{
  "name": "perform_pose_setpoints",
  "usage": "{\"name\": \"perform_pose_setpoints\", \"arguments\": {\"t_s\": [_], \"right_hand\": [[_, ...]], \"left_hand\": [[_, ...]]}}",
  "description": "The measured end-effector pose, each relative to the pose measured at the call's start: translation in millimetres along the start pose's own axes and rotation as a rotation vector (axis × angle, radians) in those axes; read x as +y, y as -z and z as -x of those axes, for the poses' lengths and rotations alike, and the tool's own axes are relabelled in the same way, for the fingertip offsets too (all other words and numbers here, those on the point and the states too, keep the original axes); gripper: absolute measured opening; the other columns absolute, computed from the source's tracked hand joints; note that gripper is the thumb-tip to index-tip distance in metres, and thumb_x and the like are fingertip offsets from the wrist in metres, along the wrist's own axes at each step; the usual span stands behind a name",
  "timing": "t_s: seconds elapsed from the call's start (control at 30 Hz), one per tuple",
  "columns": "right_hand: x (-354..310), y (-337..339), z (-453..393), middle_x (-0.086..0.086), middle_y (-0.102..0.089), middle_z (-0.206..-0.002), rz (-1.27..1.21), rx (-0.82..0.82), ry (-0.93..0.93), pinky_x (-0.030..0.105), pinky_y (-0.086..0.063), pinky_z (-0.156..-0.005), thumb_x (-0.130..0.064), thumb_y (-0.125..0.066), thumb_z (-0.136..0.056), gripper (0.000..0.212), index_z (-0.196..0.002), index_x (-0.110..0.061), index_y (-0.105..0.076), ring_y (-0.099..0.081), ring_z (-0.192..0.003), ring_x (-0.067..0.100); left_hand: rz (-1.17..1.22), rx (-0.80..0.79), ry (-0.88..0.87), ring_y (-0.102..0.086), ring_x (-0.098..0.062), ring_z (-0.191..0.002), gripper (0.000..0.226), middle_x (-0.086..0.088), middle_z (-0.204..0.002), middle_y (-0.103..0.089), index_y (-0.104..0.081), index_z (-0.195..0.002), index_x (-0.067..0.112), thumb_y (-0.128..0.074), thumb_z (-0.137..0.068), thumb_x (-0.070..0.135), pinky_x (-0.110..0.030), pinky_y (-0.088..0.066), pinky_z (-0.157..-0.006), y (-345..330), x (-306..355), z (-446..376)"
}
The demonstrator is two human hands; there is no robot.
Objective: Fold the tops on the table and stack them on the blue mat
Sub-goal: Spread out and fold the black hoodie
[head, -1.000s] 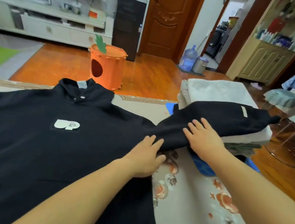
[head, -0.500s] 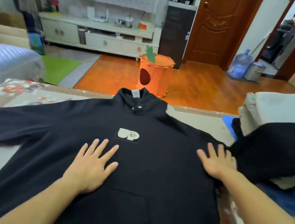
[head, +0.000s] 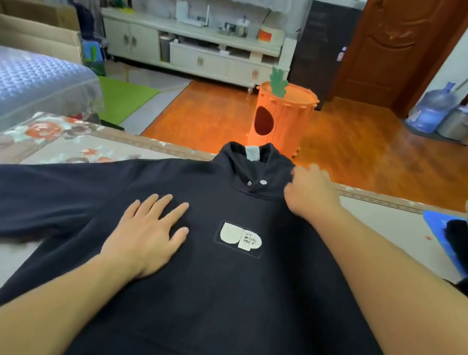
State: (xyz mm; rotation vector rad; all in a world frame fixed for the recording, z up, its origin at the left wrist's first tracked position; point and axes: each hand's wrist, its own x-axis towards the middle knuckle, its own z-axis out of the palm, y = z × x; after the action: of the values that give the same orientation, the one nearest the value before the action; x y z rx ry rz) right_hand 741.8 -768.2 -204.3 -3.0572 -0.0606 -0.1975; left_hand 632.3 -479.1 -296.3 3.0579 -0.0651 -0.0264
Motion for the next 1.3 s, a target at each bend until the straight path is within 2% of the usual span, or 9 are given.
{"name": "perform_pose_setpoints", "arguments": {"t_s": [0.23,0.3,0.4,0.53,0.67,0.87,1.0,1.13,1.3], "right_hand": [[-77.6,-45.7,-88.2,0.011,-0.057,-0.135,0.012,-0.181,0.160,0.051,-0.032,-0.110,-0.065,-0.047,-0.090,0.068,-0.140,-0.020,-0.051,-0.045,-0.129,0.036],[-81.4,-58.2,-94.3,0.012,-0.057,-0.134,0.044,-0.136,0.127,0.052,-0.029,-0.112,-0.057,-0.045,-0.093,0.058,-0.135,-0.018,-0.053,-0.045,-0.129,0.035],[-72.9,-65.3,-103.3,0.012,-0.053,-0.135,0.076,0.002,-0.122,0.048,-0.036,-0.105,-0.032,-0.048,-0.093,0.037,-0.122,-0.014,-0.063,-0.040,-0.129,0.034],[-65.5,-64.3,-112.3,0.012,-0.031,-0.150,-0.109,-0.039,-0.516,0.055,-0.029,-0.112,-0.034,-0.057,-0.089,0.041,-0.124,-0.012,-0.061,-0.023,-0.138,0.037],[-38.3,-66.9,-126.5,0.008,-0.025,-0.152,-0.134,-0.124,-0.616,0.053,-0.026,-0.114,-0.033,-0.055,-0.091,0.051,-0.139,-0.014,-0.052,-0.023,-0.138,0.037],[-8.1,-61.6,-145.3,0.016,-0.052,-0.139,-0.159,-0.202,-0.493,0.046,-0.041,-0.105,-0.029,-0.050,-0.094,0.051,-0.140,-0.007,-0.051,-0.047,-0.129,0.038],[-21.0,-37.3,-135.4,0.011,-0.044,-0.148,-0.245,0.112,-0.239,0.044,-0.043,-0.104,-0.011,-0.049,-0.094,0.049,-0.143,-0.010,-0.046,-0.049,-0.130,0.037],[-26.8,8.2,-85.7,0.006,-0.027,-0.162,-0.256,0.445,-0.049,0.044,-0.034,-0.116,-0.016,-0.043,-0.099,0.058,-0.155,-0.013,-0.031,-0.035,-0.143,0.030],[20.2,2.1,39.1,0.016,-0.048,-0.142,-0.082,0.633,0.244,0.045,-0.041,-0.109,-0.011,-0.053,-0.090,0.045,-0.133,0.002,-0.056,-0.046,-0.127,0.034]], "left_hand": [[-0.007,0.065,-0.014,-0.001,-0.019,-0.156,0.070,0.005,-0.170,-0.007,-0.003,-0.160,0.043,-0.005,-0.094,0.065,-0.042,-0.004,-0.127,-5.7,-2.7,-1.0],[-0.006,0.088,-0.018,-0.001,-0.019,-0.156,0.068,0.006,-0.170,-0.006,-0.003,-0.160,0.043,-0.007,-0.095,0.065,-0.042,-0.003,-0.127,-5.1,-3.5,-1.7],[0.002,0.078,-0.032,0.001,-0.018,-0.156,0.068,0.007,-0.170,-0.004,-0.002,-0.160,0.043,-0.007,-0.095,0.064,-0.041,-0.002,-0.127,-3.7,-3.5,-0.8],[0.027,0.084,-0.028,0.003,-0.017,-0.156,0.067,0.007,-0.170,-0.003,-0.002,-0.160,0.044,-0.009,-0.097,0.064,-0.041,0.000,-0.127,-4.4,-4.5,0.2],[0.034,0.093,-0.033,0.004,-0.017,-0.156,0.065,0.008,-0.170,-0.002,-0.002,-0.160,0.044,-0.012,-0.099,0.064,-0.041,0.000,-0.127,-4.0,-4.1,0.3],[0.036,0.109,-0.032,0.006,-0.017,-0.156,0.065,0.008,-0.170,0.000,0.001,-0.159,0.044,-0.011,-0.099,0.064,-0.042,0.000,-0.127,-2.6,-3.3,1.3],[0.039,0.109,-0.030,0.004,-0.016,-0.156,0.066,0.009,-0.170,-0.002,-0.002,-0.159,0.045,-0.009,-0.097,0.064,-0.041,-0.001,-0.127,-1.7,-2.7,1.1],[0.044,0.106,-0.024,0.002,-0.016,-0.156,0.072,0.009,-0.170,-0.005,-0.005,-0.160,0.044,-0.002,-0.091,0.066,-0.040,-0.002,-0.127,-0.6,-0.6,3.0],[0.063,0.106,-0.010,-0.007,-0.015,-0.155,0.070,0.007,-0.168,-0.014,-0.015,-0.160,0.040,-0.010,-0.095,0.066,-0.039,-0.007,-0.127,-0.9,-2.8,3.3]]}}
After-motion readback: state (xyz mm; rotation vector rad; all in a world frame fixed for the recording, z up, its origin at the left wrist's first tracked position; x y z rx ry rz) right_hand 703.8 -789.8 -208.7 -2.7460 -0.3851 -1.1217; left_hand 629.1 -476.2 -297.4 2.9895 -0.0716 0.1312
